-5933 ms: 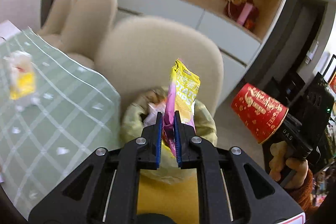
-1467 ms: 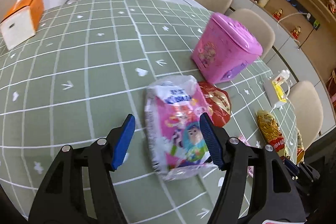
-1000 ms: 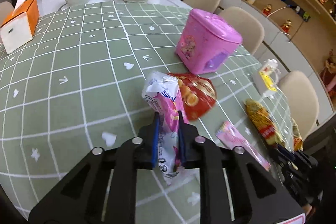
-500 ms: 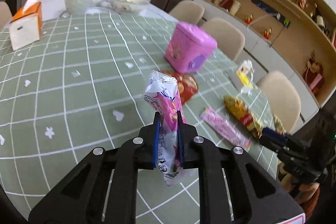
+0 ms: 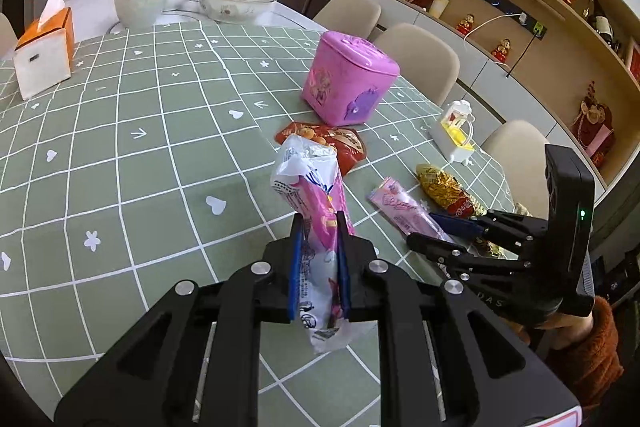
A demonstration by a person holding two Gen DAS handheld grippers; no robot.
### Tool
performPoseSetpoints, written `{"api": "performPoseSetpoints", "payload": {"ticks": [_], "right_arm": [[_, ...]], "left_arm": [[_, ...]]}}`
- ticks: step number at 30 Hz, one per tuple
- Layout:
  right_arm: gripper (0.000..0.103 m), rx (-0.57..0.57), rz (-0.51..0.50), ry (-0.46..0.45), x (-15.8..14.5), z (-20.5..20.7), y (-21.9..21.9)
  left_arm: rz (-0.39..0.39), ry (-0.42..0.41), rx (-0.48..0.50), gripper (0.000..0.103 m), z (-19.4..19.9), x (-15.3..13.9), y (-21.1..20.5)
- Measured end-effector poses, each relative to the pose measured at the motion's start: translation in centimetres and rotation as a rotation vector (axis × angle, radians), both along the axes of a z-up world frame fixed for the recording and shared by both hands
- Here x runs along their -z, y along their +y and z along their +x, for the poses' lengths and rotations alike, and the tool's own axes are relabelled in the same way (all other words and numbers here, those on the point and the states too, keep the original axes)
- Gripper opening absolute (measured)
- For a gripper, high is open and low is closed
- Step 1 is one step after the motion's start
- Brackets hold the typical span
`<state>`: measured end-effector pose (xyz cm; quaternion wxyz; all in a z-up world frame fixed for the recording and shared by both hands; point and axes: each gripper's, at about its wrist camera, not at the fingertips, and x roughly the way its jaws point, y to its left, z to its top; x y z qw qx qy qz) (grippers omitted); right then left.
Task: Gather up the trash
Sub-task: 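Grasp the pink cartoon bag with the left tool while the right tool releases gold wrappers, grasps pink candy wrapper, then carry the pink cartoon bag and pink candy wrapper over the yellow bin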
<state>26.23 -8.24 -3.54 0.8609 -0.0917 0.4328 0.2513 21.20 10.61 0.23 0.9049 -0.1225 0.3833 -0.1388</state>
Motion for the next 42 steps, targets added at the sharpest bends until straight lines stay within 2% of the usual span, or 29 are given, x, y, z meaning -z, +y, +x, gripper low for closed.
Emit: {"api": "performPoseSetpoints", "payload": {"ticks": [2,4,10,14,19,25,30,37,42], "right_arm": [[0.022,0.004,0.045,0.022,-0.3,-0.1,-0.4],[0.017,0.012,0.062,0.0,-1.2,-0.7,-0.7],[0.017,0.049,0.114,-0.088,-4.2,-3.3,-3.6],[0.017,0.081,0.147,-0.127,-5.2,-5.0,-6.6],[0.017,0.135,0.143,-0.184,-6.1,-7.2,-11.3],[0.017,0.24,0.175,-0.263,-7.8,-9.4,-18.5],[0.017,0.325,0.155,-0.305,-8.3,-10.9,-24.5],[0.017,0.481,0.14,-0.309,-7.7,-13.0,-33.1],[0.017,0.566,0.141,-0.309,-6.9,-13.9,-37.3]], "left_arm": [[0.002,-0.003,0.0,0.013,-0.1,-0.1,0.0],[0.005,-0.007,0.0,0.013,-0.2,-0.2,-0.1],[0.017,-0.043,0.016,0.013,-0.9,-0.6,-0.8],[0.109,-0.131,-0.011,0.013,-1.5,-1.4,-2.4],[0.172,-0.172,0.001,0.013,-2.0,-3.7,-5.3],[0.229,-0.304,0.071,0.013,-2.9,-8.2,-13.3],[0.239,-0.372,0.16,0.013,-3.6,-10.0,-20.6],[0.222,-0.371,0.32,0.013,-4.0,-9.2,-30.7],[0.19,-0.319,0.423,0.013,-3.4,-8.1,-35.7]]}}
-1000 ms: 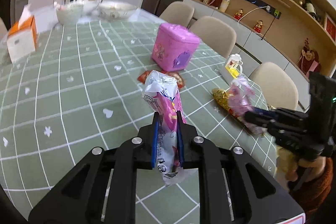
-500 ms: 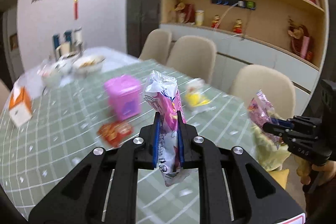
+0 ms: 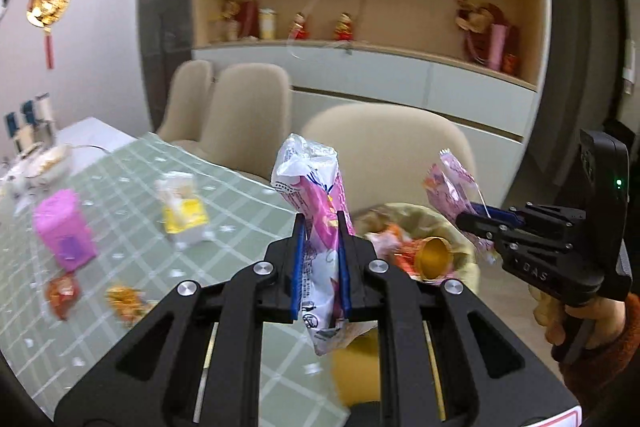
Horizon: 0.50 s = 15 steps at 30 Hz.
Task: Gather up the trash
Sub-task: 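Carry the pink cartoon bag and pink candy wrapper over the yellow bin, then open both tools to drop the pink wrappers into the bin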
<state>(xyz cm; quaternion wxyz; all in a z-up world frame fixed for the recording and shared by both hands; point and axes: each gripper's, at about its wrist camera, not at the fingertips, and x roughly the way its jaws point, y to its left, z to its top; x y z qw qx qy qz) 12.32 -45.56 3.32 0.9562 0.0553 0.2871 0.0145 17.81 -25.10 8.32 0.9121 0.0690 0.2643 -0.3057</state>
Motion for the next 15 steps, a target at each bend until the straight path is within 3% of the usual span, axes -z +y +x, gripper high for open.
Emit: {"api": "performPoseSetpoints", "payload": {"ticks": [4,8,15], "right_arm": [[0.017,0.066,0.023,0.012,1.2,0.0,-3.0],[0.017,0.108,0.046,0.026,2.2,0.3,-5.0],[0.017,0.146,0.063,0.057,3.9,1.4,-7.4]], "left_arm": [[-0.07,0.135,0.121,0.013,2.0,2.3,-3.2],[-0.078,0.266,0.198,0.013,4.1,5.4,-6.6],[-0.038,0.357,0.224,0.013,7.9,9.7,-12.5]]}}
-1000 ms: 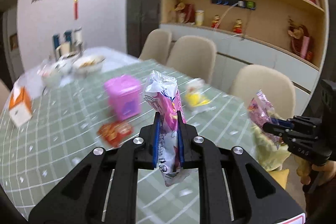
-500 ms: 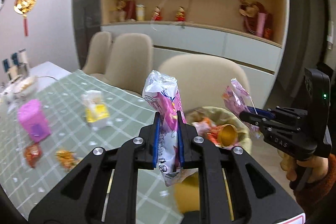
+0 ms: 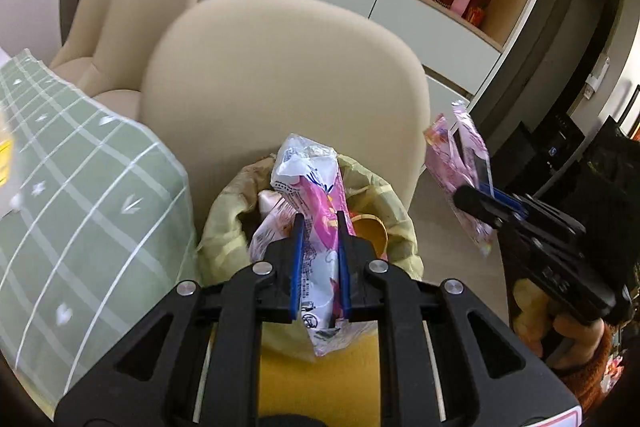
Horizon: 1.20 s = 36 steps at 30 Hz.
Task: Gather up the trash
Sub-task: 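Open both tools to drop the pink wrappers into the bin, then move both tools back toward the remaining wrappers on the table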
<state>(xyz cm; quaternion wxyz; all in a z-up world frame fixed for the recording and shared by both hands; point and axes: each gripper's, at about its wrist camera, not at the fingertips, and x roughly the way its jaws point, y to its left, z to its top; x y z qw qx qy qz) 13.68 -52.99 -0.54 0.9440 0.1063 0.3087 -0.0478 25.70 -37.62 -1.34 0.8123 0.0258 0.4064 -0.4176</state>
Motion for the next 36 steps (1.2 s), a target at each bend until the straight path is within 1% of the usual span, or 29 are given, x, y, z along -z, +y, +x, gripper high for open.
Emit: {"api": "performPoseSetpoints", "payload": {"ticks": [5,7,8,10,12,16,18,21,24,26,28,31,32,34,36], "right_arm": [[0.017,0.009,0.012,0.017,1.0,0.6,-0.9],[0.017,0.014,0.017,0.022,1.5,0.9,-1.2],[0.017,0.014,0.022,0.024,1.7,1.0,-1.5],[0.017,0.014,0.034,0.028,2.2,1.3,-1.8],[0.017,0.01,0.038,0.036,2.6,2.0,-1.8],[0.017,0.011,0.021,0.058,4.1,3.5,-1.7],[0.017,0.013,0.036,0.078,5.4,4.7,-1.8],[0.017,-0.018,0.084,0.144,8.6,7.0,-1.3],[0.017,-0.046,0.088,0.223,10.9,8.5,-0.2],[0.017,-0.053,0.07,0.283,12.3,9.6,0.6],[0.017,-0.047,0.04,0.297,12.6,10.0,1.2],[0.018,-0.027,0.042,0.269,11.7,9.7,1.4],[0.025,-0.018,0.041,0.262,11.4,9.5,1.4],[0.033,-0.009,0.034,0.245,10.8,8.8,1.5],[0.034,-0.004,0.008,0.239,10.1,8.0,1.7]], "left_arm": [[0.044,0.018,0.005,0.013,2.1,2.0,-3.0],[0.062,0.043,0.007,0.025,3.0,3.0,-3.8],[0.065,0.068,0.01,0.035,3.5,3.5,-4.2],[0.062,0.085,0.008,0.037,3.9,3.8,-4.1],[0.061,0.071,0.0,0.04,3.8,3.5,-3.5],[0.08,0.051,-0.024,0.042,2.9,2.4,-1.3],[0.083,0.046,-0.027,0.044,2.0,1.6,0.1],[0.09,0.04,-0.013,0.044,0.6,0.6,2.0],[0.088,0.023,-0.006,0.045,-0.7,-0.4,4.2],[0.083,0.011,-0.015,0.046,-1.1,-1.1,5.3],[0.068,0.007,-0.03,0.048,-1.4,-1.6,6.7],[0.042,0.001,-0.064,0.05,-1.6,-2.2,9.3],[0.036,0.001,-0.077,0.05,-1.6,-2.3,10.2],[0.026,0.005,-0.103,0.051,-1.6,-2.4,11.7],[0.015,0.011,-0.133,0.051,-1.7,-2.5,13.4]]}}
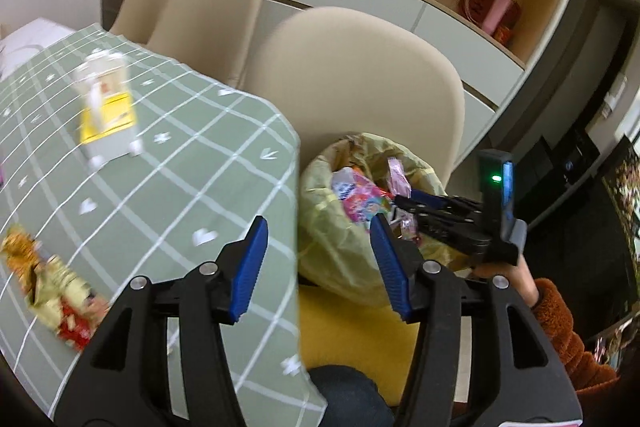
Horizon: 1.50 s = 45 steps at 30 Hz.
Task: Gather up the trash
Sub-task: 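Move both tools back toward the remaining wrappers on the table, then grasp the red orange-print bag with the left tool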
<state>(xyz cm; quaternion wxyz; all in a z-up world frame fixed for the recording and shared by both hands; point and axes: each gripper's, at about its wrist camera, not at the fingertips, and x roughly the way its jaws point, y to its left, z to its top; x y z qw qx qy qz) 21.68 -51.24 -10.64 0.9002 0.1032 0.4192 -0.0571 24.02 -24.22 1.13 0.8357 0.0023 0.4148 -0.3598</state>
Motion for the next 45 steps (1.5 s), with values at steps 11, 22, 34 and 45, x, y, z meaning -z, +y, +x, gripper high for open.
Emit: {"api": "performPoseSetpoints", "payload": {"ticks": [11,22,34,45], "right_arm": [[0.035,-0.038,-0.063,-0.148,-8.0,-4.2,4.8],[0.035,-0.246,-0.029,-0.278,-12.9,-3.6,16.7],[0.035,-0.363,-0.047,-0.236,-11.7,-2.9,24.8],[0.035,-0.303,-0.011,-0.244,-10.6,-2.4,24.4]], "left_arm": [[-0.03,-0.074,-0.135,0.052,-1.7,-2.3,10.4],[-0.004,-0.122,-0.388,0.053,1.8,-1.1,25.6],[-0.079,0.07,-0.599,0.053,6.7,2.5,35.6],[-0.036,0.113,-0.735,0.06,7.9,3.2,32.5]]}}
